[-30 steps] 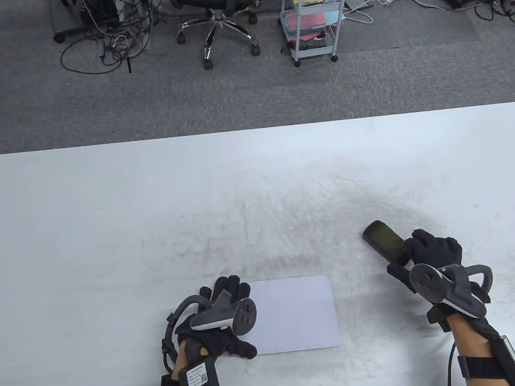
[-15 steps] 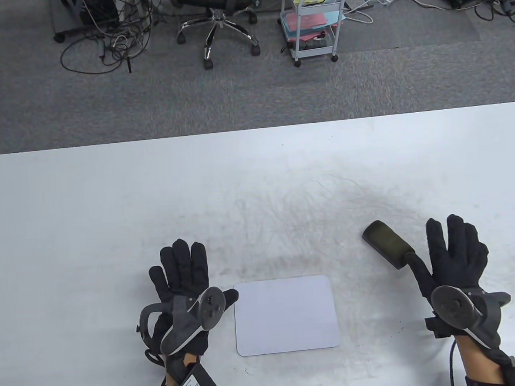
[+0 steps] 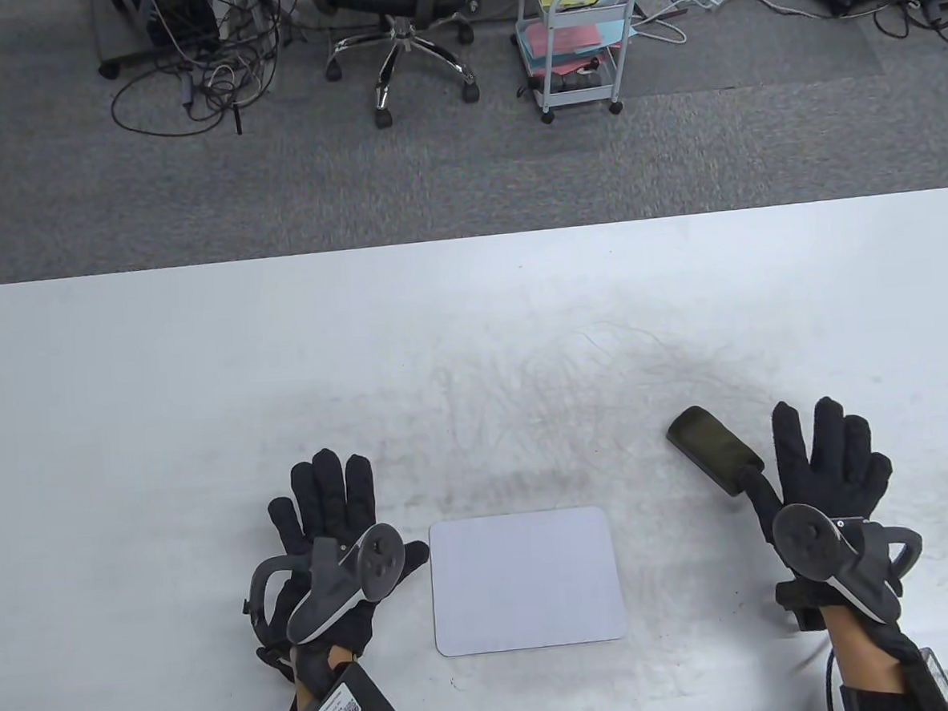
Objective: Wipe the whiteboard with a whiteboard eraser
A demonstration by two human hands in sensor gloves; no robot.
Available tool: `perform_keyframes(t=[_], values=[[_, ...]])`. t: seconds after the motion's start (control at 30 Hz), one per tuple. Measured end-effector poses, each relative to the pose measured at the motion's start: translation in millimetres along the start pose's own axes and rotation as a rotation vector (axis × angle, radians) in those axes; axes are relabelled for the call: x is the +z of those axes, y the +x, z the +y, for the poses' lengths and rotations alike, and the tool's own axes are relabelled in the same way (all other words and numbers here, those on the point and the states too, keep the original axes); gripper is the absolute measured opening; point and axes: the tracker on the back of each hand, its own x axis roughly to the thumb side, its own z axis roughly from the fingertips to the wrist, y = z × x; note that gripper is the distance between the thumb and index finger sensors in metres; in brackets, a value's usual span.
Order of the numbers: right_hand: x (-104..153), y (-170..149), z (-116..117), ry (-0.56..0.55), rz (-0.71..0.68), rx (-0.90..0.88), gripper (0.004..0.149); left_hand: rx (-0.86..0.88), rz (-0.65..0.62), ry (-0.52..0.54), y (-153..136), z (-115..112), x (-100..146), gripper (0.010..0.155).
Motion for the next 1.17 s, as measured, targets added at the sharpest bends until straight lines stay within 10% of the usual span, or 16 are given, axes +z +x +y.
perform_keyframes(t=[1.17], values=[[-1.3,-2.0,0.3,0.041,-0.017,-0.032,0.074,-0.063,-0.004,-0.037,7.1,-0.4,1.5,0.111]])
